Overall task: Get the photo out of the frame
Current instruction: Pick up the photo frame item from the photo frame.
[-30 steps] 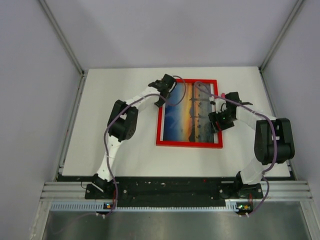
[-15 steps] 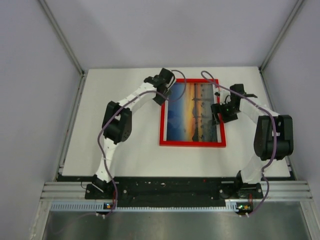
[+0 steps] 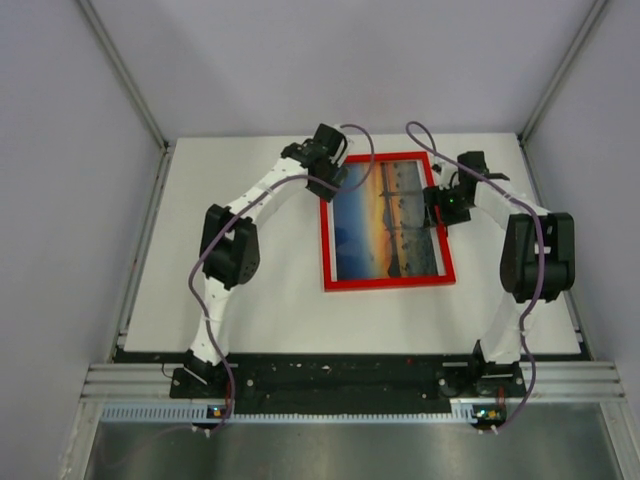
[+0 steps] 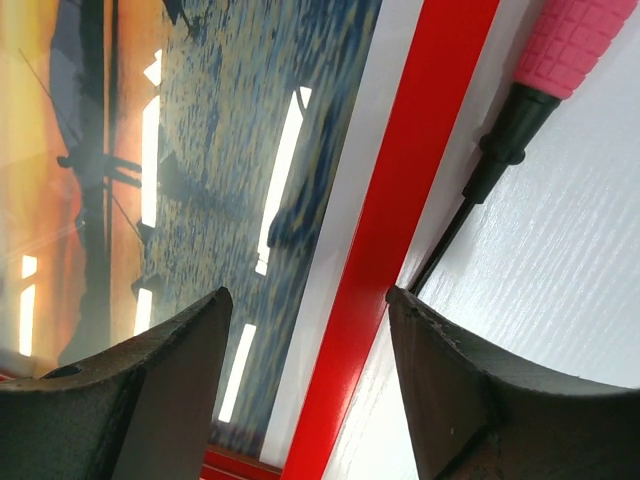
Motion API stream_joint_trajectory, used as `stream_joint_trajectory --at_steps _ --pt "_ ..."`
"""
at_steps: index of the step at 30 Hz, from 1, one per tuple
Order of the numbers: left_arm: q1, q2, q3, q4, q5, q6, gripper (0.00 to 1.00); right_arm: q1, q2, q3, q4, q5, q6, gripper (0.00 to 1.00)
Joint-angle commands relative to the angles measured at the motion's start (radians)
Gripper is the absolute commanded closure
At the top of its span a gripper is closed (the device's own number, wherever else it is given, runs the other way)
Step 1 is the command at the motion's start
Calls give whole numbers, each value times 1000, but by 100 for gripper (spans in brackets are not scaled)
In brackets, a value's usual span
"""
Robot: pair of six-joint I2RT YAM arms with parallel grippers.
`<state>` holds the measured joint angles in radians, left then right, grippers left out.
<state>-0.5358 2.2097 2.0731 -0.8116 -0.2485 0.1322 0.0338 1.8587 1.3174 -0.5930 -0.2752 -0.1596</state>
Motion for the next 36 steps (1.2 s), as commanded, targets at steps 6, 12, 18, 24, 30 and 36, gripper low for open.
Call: stream_joint_trajectory --at_steps 6,12,18,24,30,36 --pt "0 114 79 -24 106 -60 21 -15 -9 25 58 13 68 39" --pt "0 140 99 -31 104 -92 21 -15 -66 3 101 36 69 39" --pt "10 151 94 -35 118 -100 23 -17 -50 -21 119 39 68 39" --pt "11 160 90 -40 106 -98 25 -15 -72 -40 166 70 74 38" --pt "14 166 79 -40 123 -106 29 -15 -55 -58 186 79 74 43" --pt "16 185 79 -46 129 -114 30 -15 -30 -63 193 76 74 51"
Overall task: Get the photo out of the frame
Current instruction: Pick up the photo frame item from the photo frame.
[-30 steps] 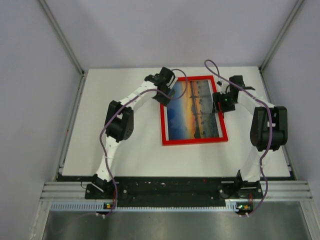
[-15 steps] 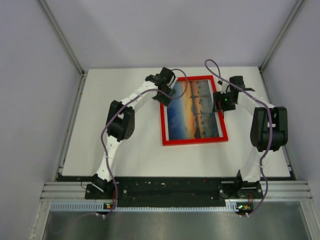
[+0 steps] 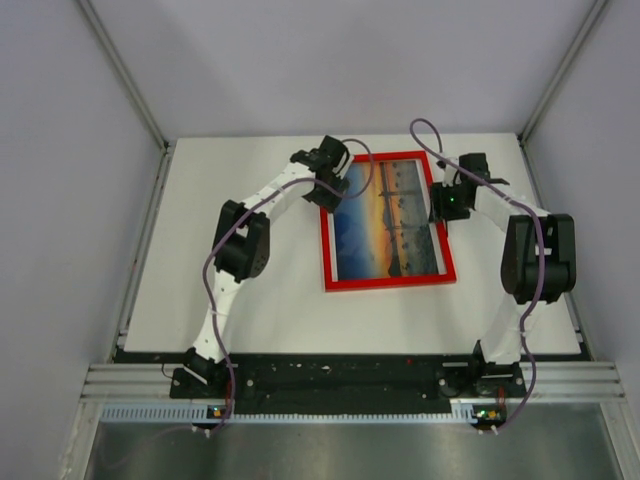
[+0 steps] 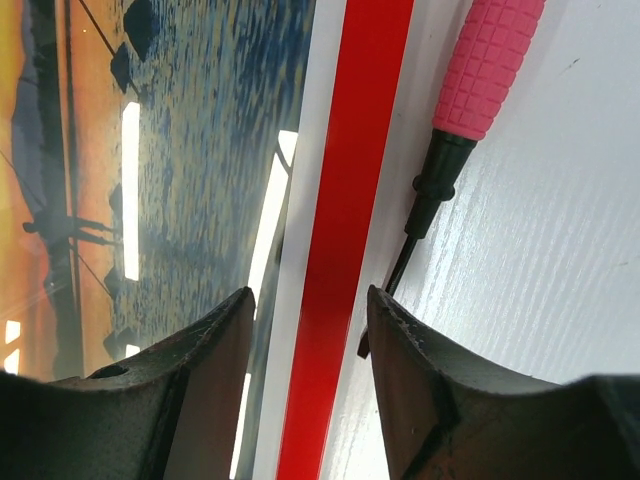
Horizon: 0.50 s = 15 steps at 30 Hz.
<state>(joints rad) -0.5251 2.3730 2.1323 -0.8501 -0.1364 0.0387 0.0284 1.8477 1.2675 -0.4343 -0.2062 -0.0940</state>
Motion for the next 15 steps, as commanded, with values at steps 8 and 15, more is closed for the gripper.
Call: stream_joint_trajectory --at_steps 8,15 --pt "14 38 23 -12 43 -36 32 -10 -12 -19 45 14 7 51" --pt "17 38 21 -13 50 -36 42 -8 -8 -20 43 13 4 68"
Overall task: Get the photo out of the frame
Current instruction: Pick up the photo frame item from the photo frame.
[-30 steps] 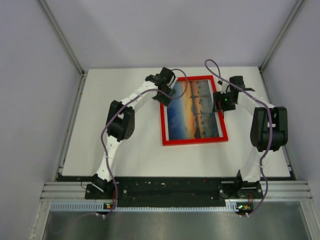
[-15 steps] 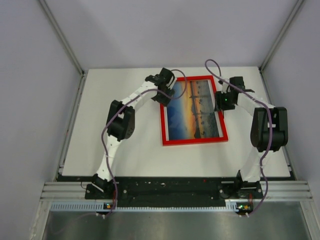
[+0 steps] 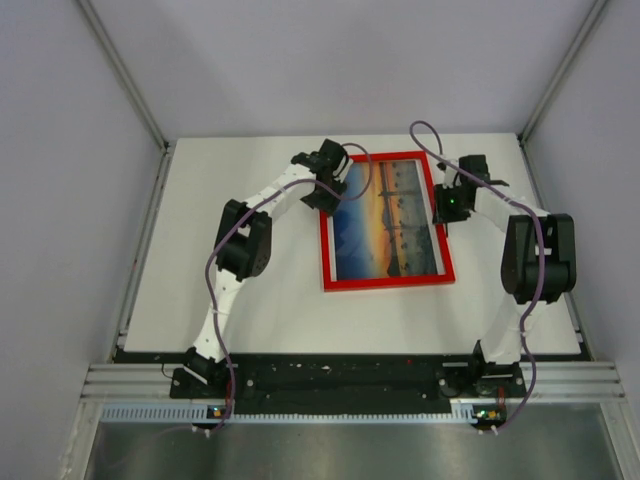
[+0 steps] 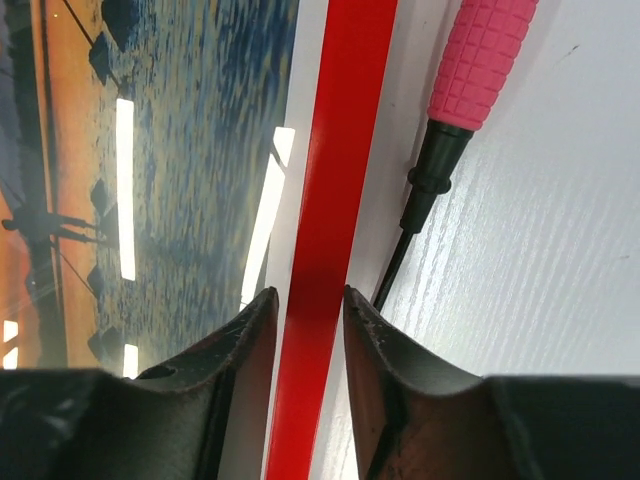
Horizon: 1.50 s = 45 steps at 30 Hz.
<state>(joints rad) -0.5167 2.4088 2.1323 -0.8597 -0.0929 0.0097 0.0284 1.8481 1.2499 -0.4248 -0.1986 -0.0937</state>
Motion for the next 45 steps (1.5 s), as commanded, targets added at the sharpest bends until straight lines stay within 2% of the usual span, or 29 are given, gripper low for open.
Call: stream_joint_trajectory --at_steps 1,9,13,15,17,19,25,26,27,45 --pt "10 3 21 -2 9 -7 41 -8 -6 -4 34 7 3 68" --pt "12 4 0 5 12 -7 44 -8 22 -7 32 19 3 64" --pt "12 4 -5 7 18 -7 49 -4 30 -6 32 28 3 65" --pt "14 4 -5 8 18 -7 54 -2 31 -7 32 30 3 69" --pt "12 1 -5 7 18 -7 59 1 25 -7 34 33 2 86" --pt "12 -4 -5 10 19 -7 65 5 25 -4 32 37 2 99" --pt "12 -22 17 -1 18 -8 91 24 5 -3 32 64 0 100" --pt "14 -23 26 -7 15 -7 99 27 -3 -1 34 65 0 100" --pt "12 -25 32 -9 12 -7 100 31 -12 -1 32 70 0 100" --pt "14 -102 98 -24 -10 12 100 65 -116 97 -58 74 -6 100"
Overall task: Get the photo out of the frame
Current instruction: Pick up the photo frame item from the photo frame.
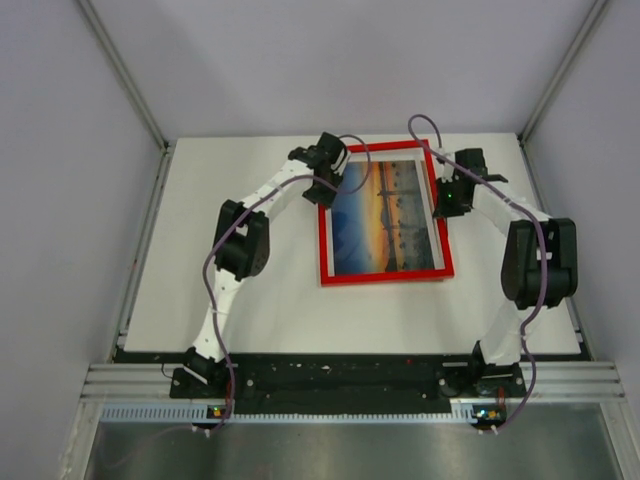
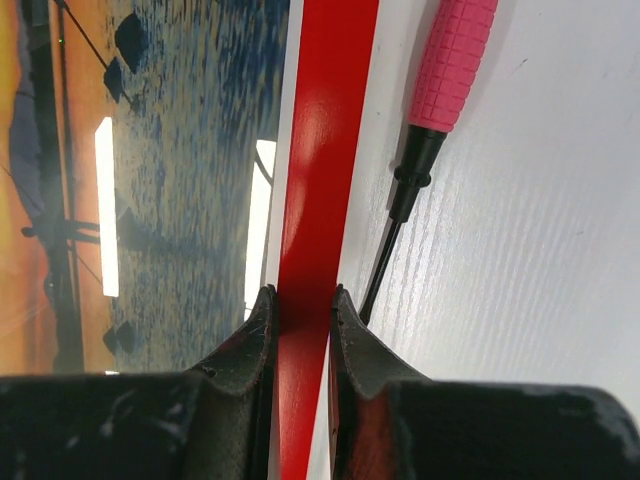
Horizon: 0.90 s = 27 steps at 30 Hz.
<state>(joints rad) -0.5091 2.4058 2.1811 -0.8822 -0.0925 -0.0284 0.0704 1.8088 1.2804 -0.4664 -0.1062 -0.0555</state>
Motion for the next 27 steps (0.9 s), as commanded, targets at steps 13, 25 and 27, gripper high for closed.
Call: stream_joint_trajectory --at_steps 13,25,27 --pt "26 -184 13 -60 -59 68 100 111 -75 112 -57 -32 -23 100" --pt "152 -367 -174 -86 -180 128 100 324 53 273 -90 -59 80 100" --pt "179 -401 -213 -87 -199 137 100 367 87 306 -90 -72 106 100"
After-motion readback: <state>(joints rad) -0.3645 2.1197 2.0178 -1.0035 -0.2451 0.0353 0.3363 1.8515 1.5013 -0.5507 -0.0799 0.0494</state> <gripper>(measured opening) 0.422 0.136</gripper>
